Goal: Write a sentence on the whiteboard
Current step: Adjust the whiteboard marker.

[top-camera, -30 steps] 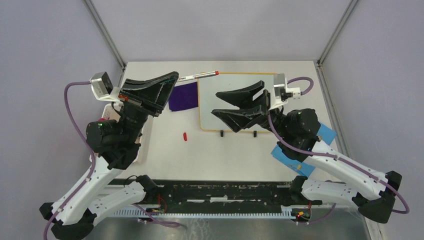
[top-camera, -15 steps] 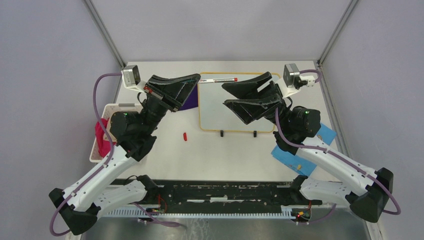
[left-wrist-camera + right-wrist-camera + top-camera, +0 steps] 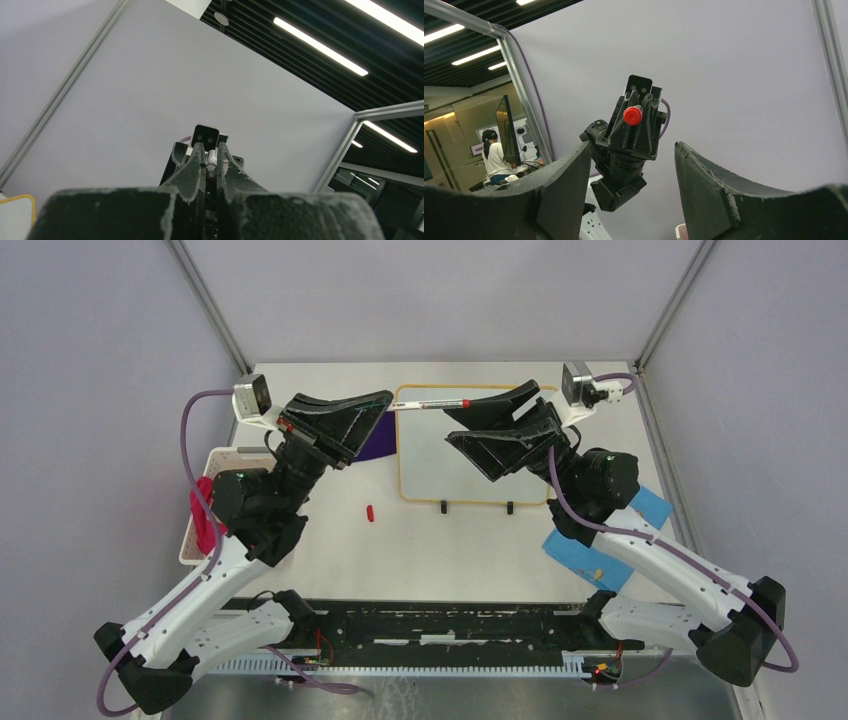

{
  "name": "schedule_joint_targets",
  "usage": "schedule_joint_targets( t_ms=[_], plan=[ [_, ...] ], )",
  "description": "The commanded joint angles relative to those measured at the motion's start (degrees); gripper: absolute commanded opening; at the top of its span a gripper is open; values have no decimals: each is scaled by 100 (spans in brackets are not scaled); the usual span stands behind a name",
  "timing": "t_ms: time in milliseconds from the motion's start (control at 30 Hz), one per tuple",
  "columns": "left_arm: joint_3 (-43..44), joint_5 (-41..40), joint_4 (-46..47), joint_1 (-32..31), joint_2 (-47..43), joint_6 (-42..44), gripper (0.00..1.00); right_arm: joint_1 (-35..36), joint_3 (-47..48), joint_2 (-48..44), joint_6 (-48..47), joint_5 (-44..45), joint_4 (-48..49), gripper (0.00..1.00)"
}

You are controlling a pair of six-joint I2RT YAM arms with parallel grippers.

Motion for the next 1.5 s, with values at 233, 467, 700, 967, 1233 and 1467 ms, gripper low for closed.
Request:
schedule_joint_targets(
  t_ms=[233, 467, 700, 967, 1233, 1467],
  plan=[
    [195, 69, -548, -5, 155, 193, 2, -38, 345, 76, 174, 130, -92, 61],
    [265, 111, -811, 1, 206, 242, 2, -91, 289, -22, 43, 183, -353, 48],
    [417, 191, -1179, 1, 210, 238, 2, -253, 183, -117, 67, 118, -454, 46],
    [900, 380, -2012, 1, 317, 500, 2, -424, 123, -273, -64, -94, -929, 43],
    [1114, 579, -2231, 1, 481, 533, 2, -467, 39, -365, -89, -141, -1107, 35],
    [1193, 718, -2212, 1, 618, 472, 2, -462, 24, -390, -98, -169, -1126, 34]
  ],
)
